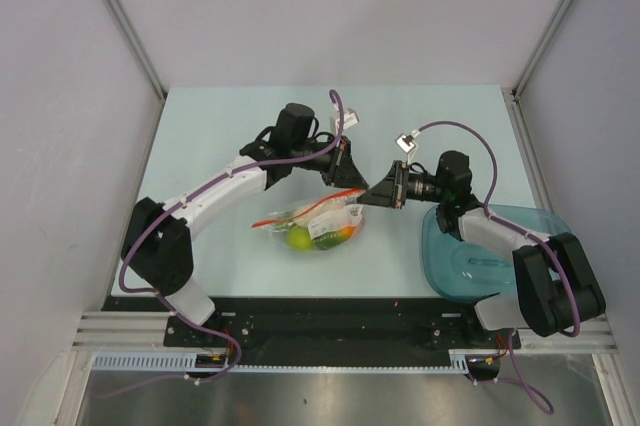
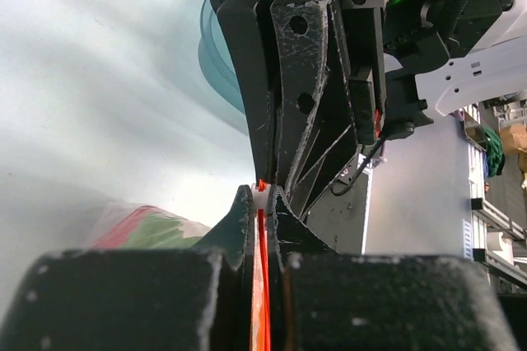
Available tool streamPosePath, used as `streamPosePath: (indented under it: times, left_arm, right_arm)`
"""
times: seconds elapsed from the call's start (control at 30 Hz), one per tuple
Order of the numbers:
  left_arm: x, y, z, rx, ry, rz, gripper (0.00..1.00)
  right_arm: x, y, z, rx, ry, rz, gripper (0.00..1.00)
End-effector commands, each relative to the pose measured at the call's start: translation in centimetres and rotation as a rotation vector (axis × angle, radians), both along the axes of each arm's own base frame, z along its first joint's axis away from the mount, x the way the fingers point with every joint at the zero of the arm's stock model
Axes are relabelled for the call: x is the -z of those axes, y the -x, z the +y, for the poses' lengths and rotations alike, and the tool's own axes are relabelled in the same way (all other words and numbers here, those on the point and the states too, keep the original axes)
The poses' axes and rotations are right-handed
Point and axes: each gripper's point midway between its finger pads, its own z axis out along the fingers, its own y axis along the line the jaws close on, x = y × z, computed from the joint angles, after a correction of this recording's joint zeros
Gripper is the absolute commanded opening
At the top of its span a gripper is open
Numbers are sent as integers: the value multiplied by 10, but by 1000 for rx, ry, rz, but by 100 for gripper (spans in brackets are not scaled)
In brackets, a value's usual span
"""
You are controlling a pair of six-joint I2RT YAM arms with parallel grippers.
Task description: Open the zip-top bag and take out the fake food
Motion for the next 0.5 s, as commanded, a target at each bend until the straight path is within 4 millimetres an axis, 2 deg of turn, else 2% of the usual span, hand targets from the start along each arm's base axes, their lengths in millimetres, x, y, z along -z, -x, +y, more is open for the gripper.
streamPosePath:
  times: [0.0,0.27,0.3,0.37,0.43,0.47]
  left_arm:
    - [-14,2,5,8,10,-64,0]
    - [-2,3,34,-33,-22,-30,0]
    - [-6,5,37,-39,-18,-43,0]
    - [2,6,45,-58,-33,-24,0]
    - [3,11,54,-77,-44,-23,0]
    - [4,12,57,-88,-48,-22,0]
  right_arm:
    - [-12,-11,-6,91,-33,-42,0]
    - [-2,-21,-23,195,-56,29,0]
    - [-4,-24,-27,218,-51,22,0]
    - [2,-31,-36,260,-22,45,0]
    - [-3,-43,-47,312,6,2,0]
    - [4,-45,-50,321,34,37,0]
